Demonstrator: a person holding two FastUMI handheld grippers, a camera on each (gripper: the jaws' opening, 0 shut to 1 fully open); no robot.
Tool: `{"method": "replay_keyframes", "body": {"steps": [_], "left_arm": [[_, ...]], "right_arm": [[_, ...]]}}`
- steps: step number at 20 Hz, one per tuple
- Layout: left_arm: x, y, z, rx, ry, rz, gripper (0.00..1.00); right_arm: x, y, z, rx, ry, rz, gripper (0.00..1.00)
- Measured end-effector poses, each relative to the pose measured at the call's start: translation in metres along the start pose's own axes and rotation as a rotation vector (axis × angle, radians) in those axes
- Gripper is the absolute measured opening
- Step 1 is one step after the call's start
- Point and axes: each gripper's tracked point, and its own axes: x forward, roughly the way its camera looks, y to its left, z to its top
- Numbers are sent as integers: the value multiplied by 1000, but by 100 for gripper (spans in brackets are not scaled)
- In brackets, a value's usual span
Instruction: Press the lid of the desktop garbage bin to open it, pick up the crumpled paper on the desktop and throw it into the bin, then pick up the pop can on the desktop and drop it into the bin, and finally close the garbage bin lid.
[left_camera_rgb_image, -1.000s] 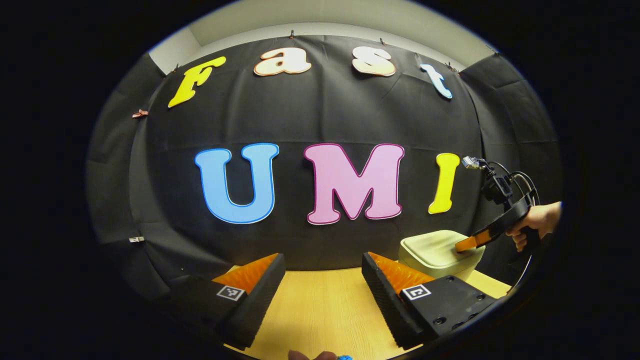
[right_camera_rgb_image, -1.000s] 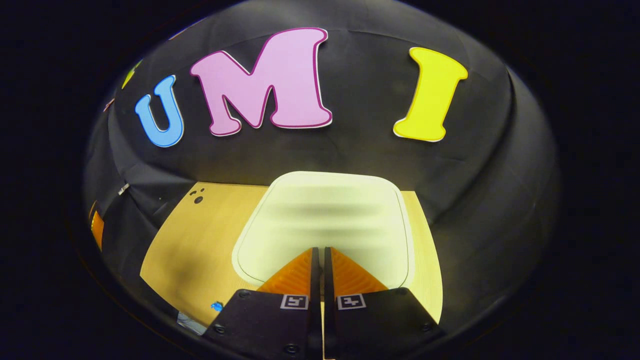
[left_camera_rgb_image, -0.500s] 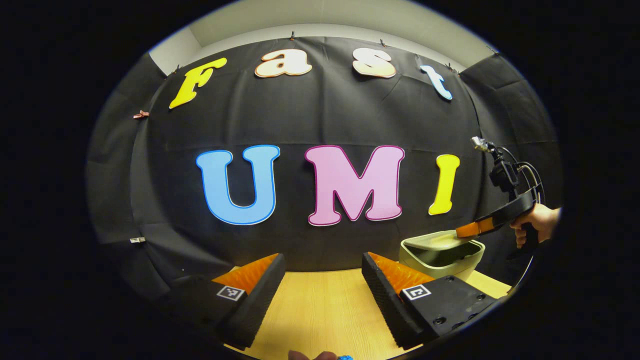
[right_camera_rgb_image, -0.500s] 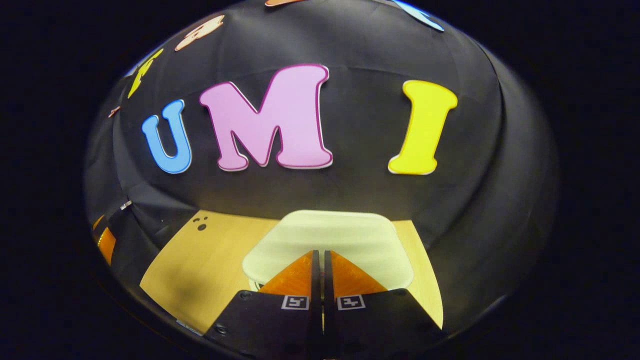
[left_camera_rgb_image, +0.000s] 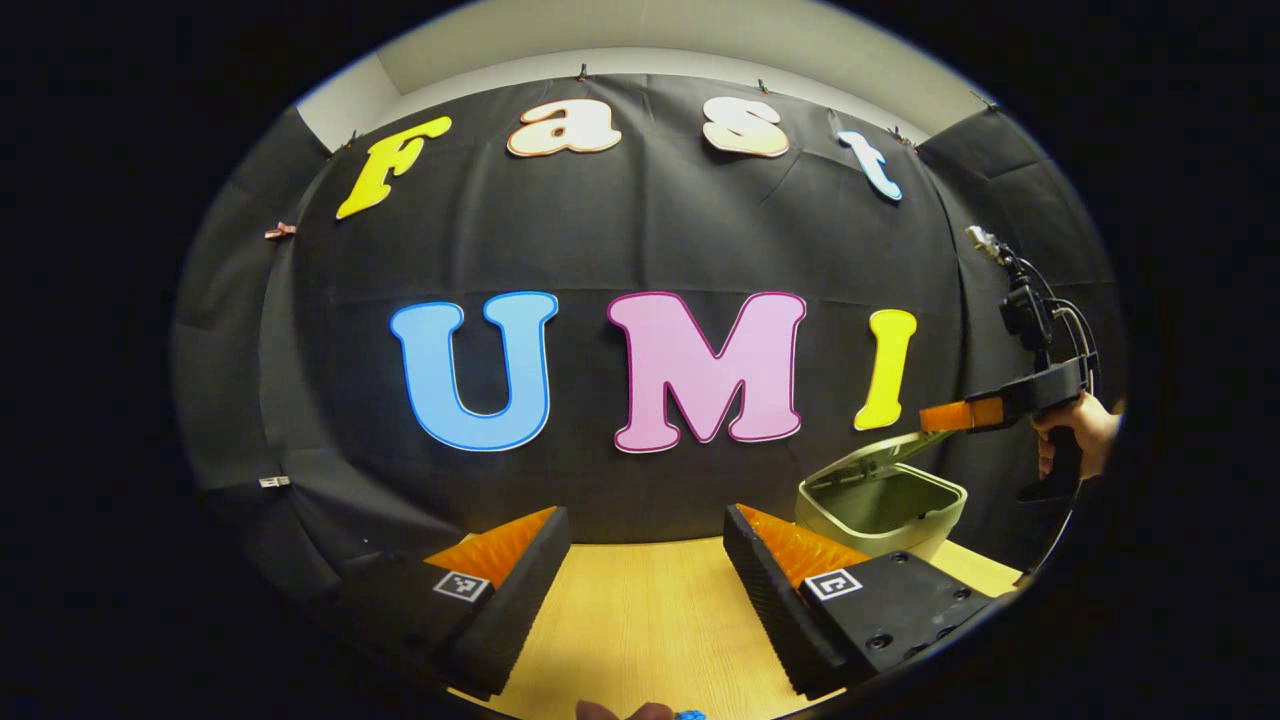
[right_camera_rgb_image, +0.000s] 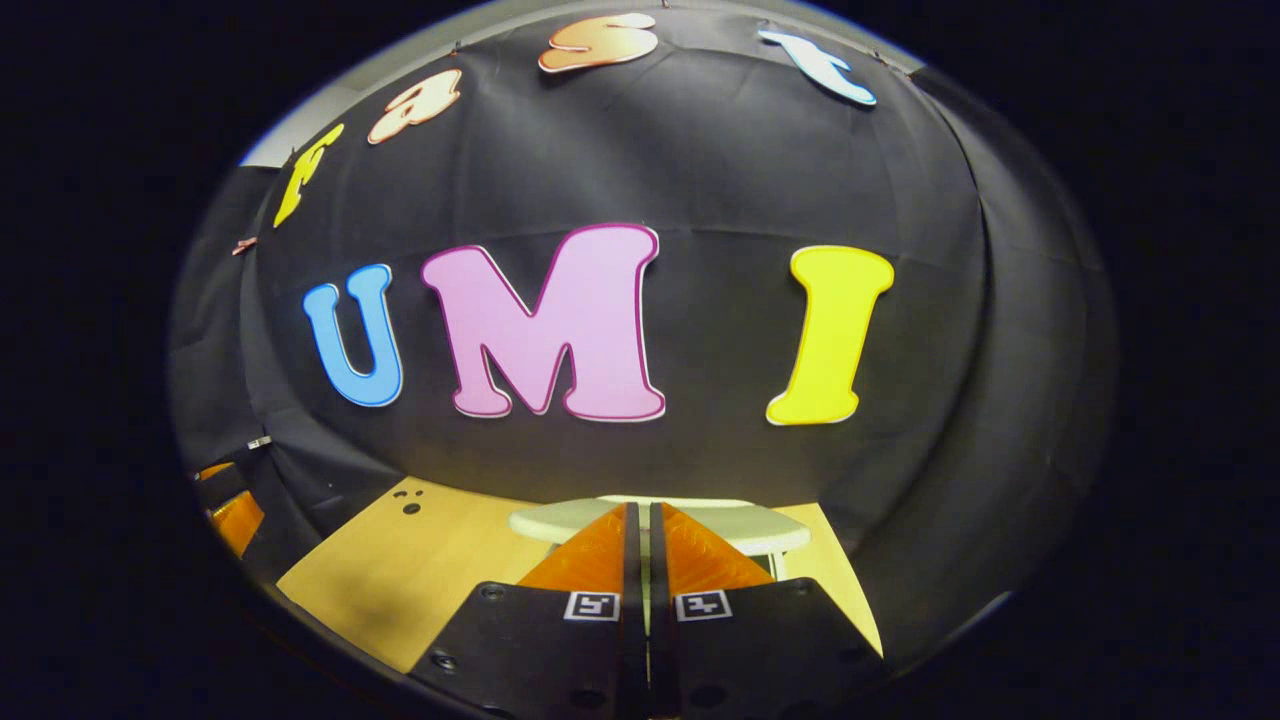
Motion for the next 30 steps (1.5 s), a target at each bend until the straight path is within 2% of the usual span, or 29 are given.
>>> {"method": "replay_keyframes", "body": {"steps": [1, 2, 3, 7, 8, 9, 10, 13, 18, 24, 30], "left_arm": [[0, 0, -1, 0, 3, 0, 98], [0, 0, -3, -2, 5, 0, 94], [0, 0, -3, -3, 9, -2, 98], [0, -1, -9, 1, 20, -11, 98], [0, -2, -12, 0, 24, -20, 98], [0, -3, -15, -2, 28, -31, 98], [0, -5, -19, -8, 35, -42, 98], [1, -4, -46, -51, 104, -68, 98], [-7, -1, -116, -138, 283, -104, 99], [-27, -14, -212, -49, 480, -191, 95], [-44, -28, -292, -41, 650, -242, 95]], "right_arm": [[-3, 2, 4, -1, -17, 10, 6], [-6, 4, 7, -4, -27, 16, 6], [-8, 1, 6, -10, -28, 7, 9], [-15, 4, 11, -63, -60, -1, 23], [-19, 8, 13, -82, -73, 8, 35], [-22, 12, 14, -100, -82, 13, 53], [-26, 18, 16, -113, -96, 26, 60], [-40, 35, 18, -128, -127, 54, 72], [-66, 58, 16, -143, -157, 84, 78], [-90, 71, 11, -164, -166, 97, 80], [-111, 68, 1, -132, -124, 78, 83]]}}
